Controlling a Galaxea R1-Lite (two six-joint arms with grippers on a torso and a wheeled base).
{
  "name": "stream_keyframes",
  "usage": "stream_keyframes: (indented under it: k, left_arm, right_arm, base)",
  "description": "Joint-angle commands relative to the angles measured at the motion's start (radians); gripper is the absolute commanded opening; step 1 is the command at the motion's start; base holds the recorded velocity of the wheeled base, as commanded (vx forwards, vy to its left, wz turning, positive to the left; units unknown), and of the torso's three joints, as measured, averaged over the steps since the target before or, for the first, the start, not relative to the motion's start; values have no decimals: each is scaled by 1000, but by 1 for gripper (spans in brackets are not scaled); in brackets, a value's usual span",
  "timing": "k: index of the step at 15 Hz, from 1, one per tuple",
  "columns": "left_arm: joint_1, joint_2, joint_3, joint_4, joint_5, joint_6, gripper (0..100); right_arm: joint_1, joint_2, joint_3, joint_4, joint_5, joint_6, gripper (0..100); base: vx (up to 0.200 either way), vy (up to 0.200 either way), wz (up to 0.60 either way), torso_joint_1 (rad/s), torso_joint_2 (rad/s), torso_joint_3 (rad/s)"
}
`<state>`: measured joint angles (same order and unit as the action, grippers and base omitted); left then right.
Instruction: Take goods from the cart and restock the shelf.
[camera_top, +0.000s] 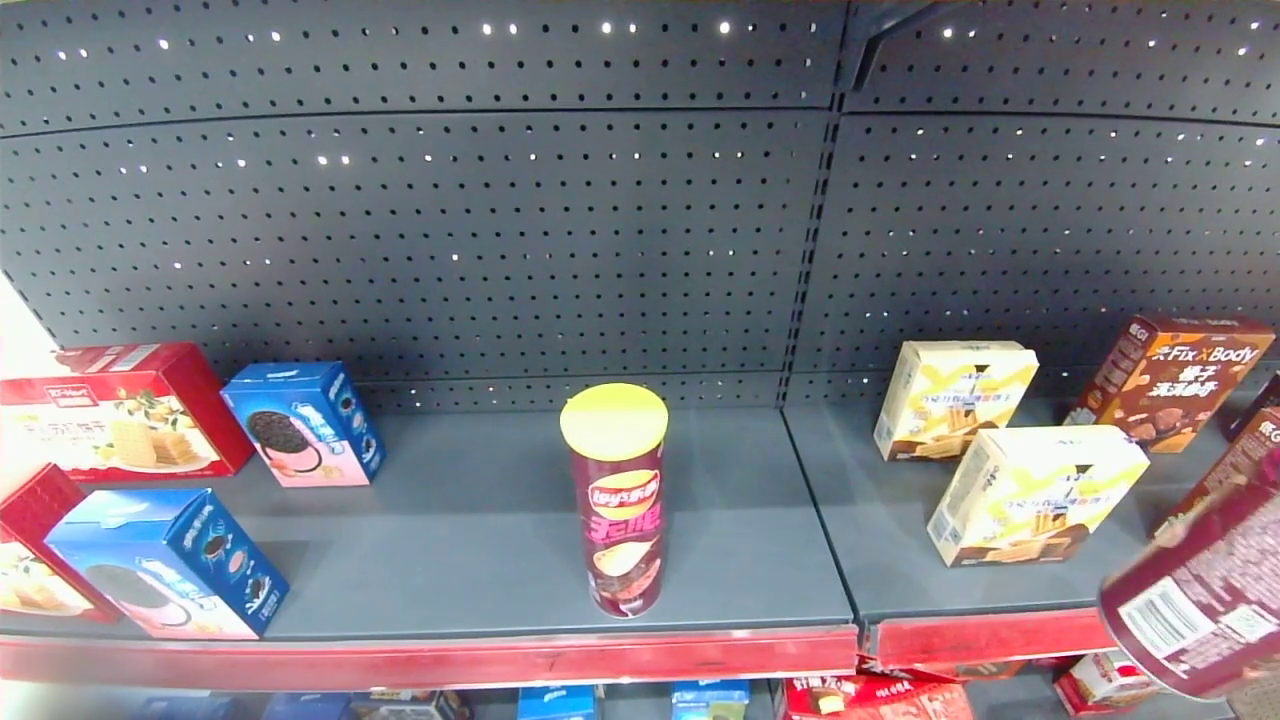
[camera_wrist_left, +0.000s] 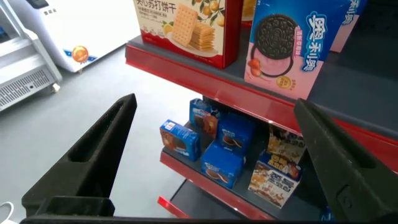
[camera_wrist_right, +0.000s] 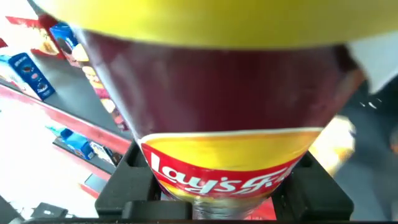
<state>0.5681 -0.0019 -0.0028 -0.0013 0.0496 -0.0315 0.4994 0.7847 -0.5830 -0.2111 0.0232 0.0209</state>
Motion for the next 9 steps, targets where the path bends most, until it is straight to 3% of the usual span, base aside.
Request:
stream_keyframes:
  k: [1,6,9]
  left_arm:
    - [1,2,0,0,1,-1,100]
    - [1,2,1,0,0,-1,100]
    - [1,2,1,0,0,-1,100]
  right_arm:
    - [87,188,-14,-88,-2,-12,0]
    - [122,404,-18,-341,9,-16,0]
    - [139,519,-80,-363,0,-13,0]
  base:
    - [0,0,0,0,0,0]
    - [0,0,0,0,0,0]
    - [0,0,0,0,0,0]
